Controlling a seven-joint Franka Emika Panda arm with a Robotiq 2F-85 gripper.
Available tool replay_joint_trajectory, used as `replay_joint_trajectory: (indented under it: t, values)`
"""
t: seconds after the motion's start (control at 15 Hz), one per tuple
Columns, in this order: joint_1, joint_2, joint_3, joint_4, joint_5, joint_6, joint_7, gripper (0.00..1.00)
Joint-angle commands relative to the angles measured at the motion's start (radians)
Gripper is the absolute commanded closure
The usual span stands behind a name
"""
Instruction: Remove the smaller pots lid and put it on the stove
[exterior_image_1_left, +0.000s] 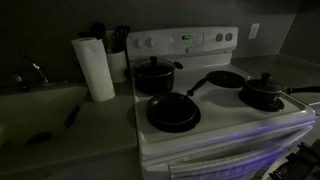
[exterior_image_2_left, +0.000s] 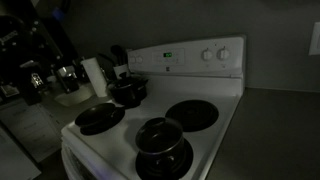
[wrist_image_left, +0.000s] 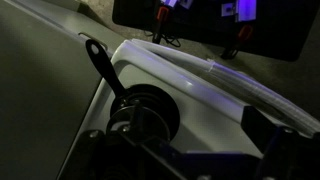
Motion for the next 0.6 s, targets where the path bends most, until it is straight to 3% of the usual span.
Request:
replay_joint_trajectory:
  t: [0.0,0.53]
  values:
    - [0.018,0.002,-0.011,0.003,-0.007,-0.004,0.011,0.00]
    - [-0.104,0.017,-0.013,-0.004,0.058,0.085,0.402,0.00]
